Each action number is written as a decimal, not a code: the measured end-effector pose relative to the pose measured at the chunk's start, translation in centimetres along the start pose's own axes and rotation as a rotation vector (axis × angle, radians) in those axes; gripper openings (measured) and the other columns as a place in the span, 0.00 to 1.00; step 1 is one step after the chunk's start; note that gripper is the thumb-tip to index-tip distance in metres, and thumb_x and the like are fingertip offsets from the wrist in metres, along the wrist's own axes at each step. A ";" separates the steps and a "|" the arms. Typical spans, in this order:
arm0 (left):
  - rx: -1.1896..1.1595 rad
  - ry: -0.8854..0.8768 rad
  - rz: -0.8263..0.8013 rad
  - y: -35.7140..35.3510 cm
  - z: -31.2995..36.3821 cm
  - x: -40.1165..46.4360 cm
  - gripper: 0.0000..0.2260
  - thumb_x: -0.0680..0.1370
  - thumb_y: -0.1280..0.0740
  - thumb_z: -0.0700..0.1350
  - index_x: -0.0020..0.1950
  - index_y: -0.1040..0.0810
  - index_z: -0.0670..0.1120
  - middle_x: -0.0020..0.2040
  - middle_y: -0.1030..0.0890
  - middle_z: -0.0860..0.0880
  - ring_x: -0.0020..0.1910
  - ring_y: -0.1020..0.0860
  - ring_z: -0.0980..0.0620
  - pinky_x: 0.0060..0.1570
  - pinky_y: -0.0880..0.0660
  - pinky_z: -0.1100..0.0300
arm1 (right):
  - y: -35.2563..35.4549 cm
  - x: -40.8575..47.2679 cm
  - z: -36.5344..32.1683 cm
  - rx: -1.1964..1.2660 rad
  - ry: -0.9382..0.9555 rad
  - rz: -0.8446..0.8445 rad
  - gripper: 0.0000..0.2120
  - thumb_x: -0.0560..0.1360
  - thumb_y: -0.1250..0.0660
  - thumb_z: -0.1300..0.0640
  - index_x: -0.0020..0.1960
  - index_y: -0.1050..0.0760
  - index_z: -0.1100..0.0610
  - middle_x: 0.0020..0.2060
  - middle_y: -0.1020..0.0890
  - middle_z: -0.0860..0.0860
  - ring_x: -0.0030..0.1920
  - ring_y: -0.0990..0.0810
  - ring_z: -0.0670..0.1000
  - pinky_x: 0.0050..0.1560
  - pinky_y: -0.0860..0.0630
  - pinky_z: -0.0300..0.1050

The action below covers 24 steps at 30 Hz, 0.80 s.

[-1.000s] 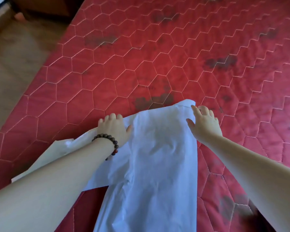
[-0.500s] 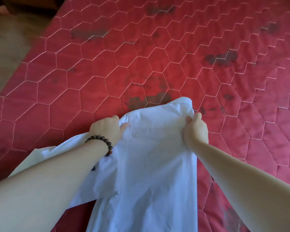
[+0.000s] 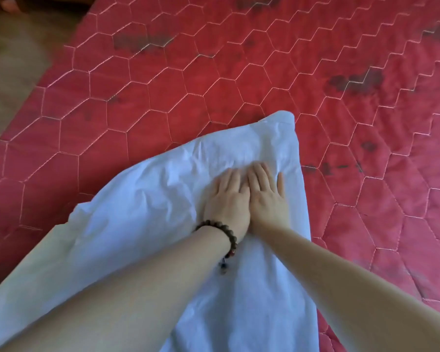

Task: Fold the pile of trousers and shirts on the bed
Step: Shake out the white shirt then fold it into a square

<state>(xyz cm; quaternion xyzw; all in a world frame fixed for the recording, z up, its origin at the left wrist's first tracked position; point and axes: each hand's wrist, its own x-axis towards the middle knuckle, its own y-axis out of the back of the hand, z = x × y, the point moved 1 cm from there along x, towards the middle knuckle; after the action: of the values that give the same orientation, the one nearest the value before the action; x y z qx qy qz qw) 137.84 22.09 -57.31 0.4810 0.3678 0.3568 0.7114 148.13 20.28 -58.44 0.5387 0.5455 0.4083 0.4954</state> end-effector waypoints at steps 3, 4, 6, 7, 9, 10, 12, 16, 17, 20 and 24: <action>0.068 0.092 0.061 -1.7 -2.9 -0.4 0.24 0.81 0.50 0.55 0.78 0.48 0.59 0.80 0.52 0.51 0.78 0.56 0.48 0.73 0.60 0.40 | -0.8 0.2 0.6 0.046 -0.012 0.025 0.25 0.81 0.50 0.50 0.78 0.45 0.50 0.78 0.49 0.50 0.78 0.58 0.51 0.74 0.63 0.61; 0.111 0.119 0.096 -1.8 -3.7 -0.5 0.26 0.80 0.51 0.58 0.78 0.50 0.59 0.80 0.52 0.52 0.78 0.56 0.46 0.72 0.60 0.37 | -0.8 0.2 1.2 0.025 -0.011 0.020 0.26 0.80 0.53 0.45 0.78 0.47 0.44 0.78 0.51 0.47 0.78 0.60 0.51 0.74 0.64 0.62; 0.160 0.153 0.114 -1.8 -4.6 -0.4 0.29 0.78 0.56 0.64 0.78 0.52 0.59 0.80 0.53 0.54 0.78 0.57 0.45 0.70 0.61 0.36 | -0.7 0.5 2.8 -0.026 -0.039 -0.013 0.28 0.77 0.59 0.35 0.76 0.54 0.36 0.78 0.57 0.43 0.77 0.63 0.51 0.73 0.65 0.62; 0.174 0.157 0.101 -1.7 -4.9 -0.4 0.30 0.77 0.59 0.64 0.78 0.53 0.59 0.80 0.54 0.54 0.78 0.57 0.45 0.70 0.61 0.37 | -0.5 0.5 3.5 -0.046 -0.065 -0.029 0.28 0.76 0.61 0.32 0.76 0.57 0.34 0.78 0.59 0.42 0.77 0.63 0.52 0.74 0.65 0.61; 0.195 0.159 0.077 -1.3 -5.5 -0.5 0.30 0.77 0.60 0.64 0.79 0.56 0.57 0.80 0.56 0.54 0.78 0.58 0.47 0.72 0.60 0.38 | -0.3 0.4 4.6 -0.060 -0.123 -0.062 0.28 0.75 0.63 0.31 0.75 0.61 0.33 0.78 0.60 0.44 0.77 0.62 0.51 0.74 0.65 0.61; 0.202 0.174 0.066 -1.1 -6.0 -0.5 0.29 0.78 0.60 0.63 0.79 0.58 0.56 0.80 0.57 0.54 0.78 0.59 0.48 0.73 0.61 0.39 | -0.2 0.2 4.8 -0.058 -0.161 -0.079 0.28 0.76 0.62 0.31 0.75 0.62 0.33 0.78 0.60 0.45 0.77 0.63 0.51 0.74 0.66 0.61; 0.241 0.246 0.049 -0.5 -6.4 -0.5 0.27 0.81 0.59 0.59 0.79 0.59 0.54 0.80 0.58 0.51 0.78 0.60 0.48 0.73 0.63 0.39 | 0.0 -0.1 4.7 -0.048 -0.244 -0.091 0.28 0.78 0.61 0.34 0.76 0.63 0.37 0.78 0.59 0.49 0.77 0.64 0.50 0.73 0.67 0.61; 0.108 0.155 0.047 -0.4 -3.6 -3.1 0.26 0.81 0.51 0.47 0.79 0.53 0.46 0.80 0.58 0.46 0.78 0.61 0.46 0.75 0.61 0.42 | -0.4 -3.8 1.1 0.039 -0.183 0.003 0.28 0.81 0.51 0.47 0.79 0.53 0.50 0.79 0.55 0.53 0.78 0.61 0.52 0.74 0.65 0.61; 0.017 0.086 0.027 -1.0 -2.4 -4.7 0.26 0.81 0.52 0.44 0.79 0.51 0.46 0.80 0.57 0.47 0.78 0.59 0.47 0.76 0.58 0.45 | -0.8 -5.3 -0.1 0.076 -0.127 0.005 0.27 0.81 0.49 0.49 0.79 0.50 0.52 0.79 0.54 0.53 0.78 0.60 0.52 0.74 0.65 0.61; -0.064 -0.061 -0.021 -3.0 -0.5 -10.7 0.26 0.80 0.55 0.44 0.79 0.49 0.46 0.80 0.53 0.49 0.78 0.57 0.51 0.76 0.60 0.52 | -2.0 -10.1 -2.6 0.087 -0.065 -0.015 0.26 0.83 0.51 0.50 0.79 0.52 0.51 0.78 0.53 0.49 0.77 0.63 0.47 0.74 0.67 0.59; -0.009 0.003 0.027 -3.6 -1.8 -15.1 0.27 0.81 0.52 0.54 0.79 0.47 0.48 0.80 0.50 0.49 0.79 0.54 0.51 0.75 0.53 0.56 | -2.2 -13.7 -2.3 0.110 -0.131 -0.041 0.27 0.82 0.50 0.48 0.79 0.53 0.48 0.79 0.53 0.47 0.77 0.61 0.47 0.74 0.67 0.58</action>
<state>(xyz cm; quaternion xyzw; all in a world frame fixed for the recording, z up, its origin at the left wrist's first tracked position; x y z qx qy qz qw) 129.65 8.85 -58.52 0.4822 0.3608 0.3687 0.7080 144.47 6.68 -58.85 0.5796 0.5443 0.3313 0.5079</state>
